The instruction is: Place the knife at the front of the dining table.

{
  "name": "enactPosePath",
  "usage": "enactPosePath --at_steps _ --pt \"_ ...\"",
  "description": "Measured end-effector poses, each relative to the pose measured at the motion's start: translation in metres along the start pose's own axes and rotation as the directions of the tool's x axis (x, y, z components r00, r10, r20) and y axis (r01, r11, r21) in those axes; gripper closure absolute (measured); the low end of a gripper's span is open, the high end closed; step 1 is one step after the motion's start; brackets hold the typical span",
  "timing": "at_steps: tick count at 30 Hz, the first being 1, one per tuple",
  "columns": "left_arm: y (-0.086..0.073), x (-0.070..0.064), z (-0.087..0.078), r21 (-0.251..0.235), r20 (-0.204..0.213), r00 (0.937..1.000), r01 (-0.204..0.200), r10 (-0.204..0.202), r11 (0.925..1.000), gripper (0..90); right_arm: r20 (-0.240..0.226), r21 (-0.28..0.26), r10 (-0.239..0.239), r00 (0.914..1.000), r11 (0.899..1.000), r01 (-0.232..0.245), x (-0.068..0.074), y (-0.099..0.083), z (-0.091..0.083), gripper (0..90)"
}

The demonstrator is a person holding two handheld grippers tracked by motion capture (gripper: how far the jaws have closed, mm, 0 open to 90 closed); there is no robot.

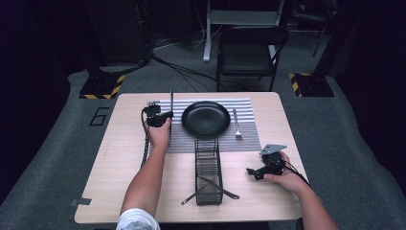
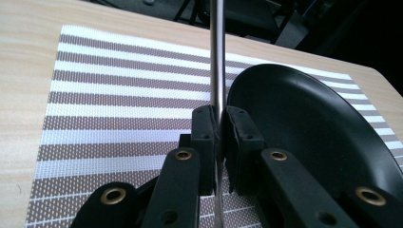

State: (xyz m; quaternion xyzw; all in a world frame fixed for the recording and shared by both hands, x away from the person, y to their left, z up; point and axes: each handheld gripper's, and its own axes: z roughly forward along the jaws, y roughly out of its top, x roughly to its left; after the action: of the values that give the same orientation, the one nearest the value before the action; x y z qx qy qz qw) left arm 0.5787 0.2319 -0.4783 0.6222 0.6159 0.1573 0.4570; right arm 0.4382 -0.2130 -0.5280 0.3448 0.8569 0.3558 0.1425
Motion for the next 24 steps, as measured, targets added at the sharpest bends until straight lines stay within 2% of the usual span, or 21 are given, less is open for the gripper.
enactPosePath --at_steps 4,6,11,15,16,21,24 --pt "-0.001 0.001 0.004 -0.009 0.006 0.9996 0.029 -0.029 0.9995 82.8 0.0 0.0 0.001 1.0 1.0 -0.001 0.0 0.0 0.0 0.0" --pt "-0.002 0.001 0.006 -0.016 -0.002 0.9995 0.031 -0.031 0.9994 82.8 0.0 0.0 0.001 1.0 1.0 -0.001 0.0 0.0 0.0 0.0" --pt "-0.005 0.003 0.01 0.009 -0.02 0.9995 0.026 -0.025 0.9996 82.8 0.0 0.0 0.001 1.0 1.0 -0.001 0.0 0.0 0.0 0.0" --pt "-0.008 0.005 0.014 0.004 -0.044 0.9984 0.037 -0.037 0.9993 82.8 0.0 0.0 0.001 1.0 1.0 -0.001 0.0 0.0 0.0 0.0" --pt "-0.009 0.004 0.015 0.003 -0.057 0.997 0.053 -0.052 0.9986 82.8 0.0 0.0 0.001 1.0 1.0 -0.001 0.0 0.0 0.0 0.0" --pt "-0.011 0.005 0.018 0.011 -0.091 0.995 0.041 -0.04 0.9991 82.7 0.0 0.0 0.0 1.0 1.0 0.0 0.0 0.0 0.0 0.0" --pt "-0.013 0.006 0.022 0.013 -0.118 0.991 0.064 -0.062 0.9979 82.7 0.0 0.0 0.0 1.0 1.0 0.0 0.0 0.0 0.0 0.0"
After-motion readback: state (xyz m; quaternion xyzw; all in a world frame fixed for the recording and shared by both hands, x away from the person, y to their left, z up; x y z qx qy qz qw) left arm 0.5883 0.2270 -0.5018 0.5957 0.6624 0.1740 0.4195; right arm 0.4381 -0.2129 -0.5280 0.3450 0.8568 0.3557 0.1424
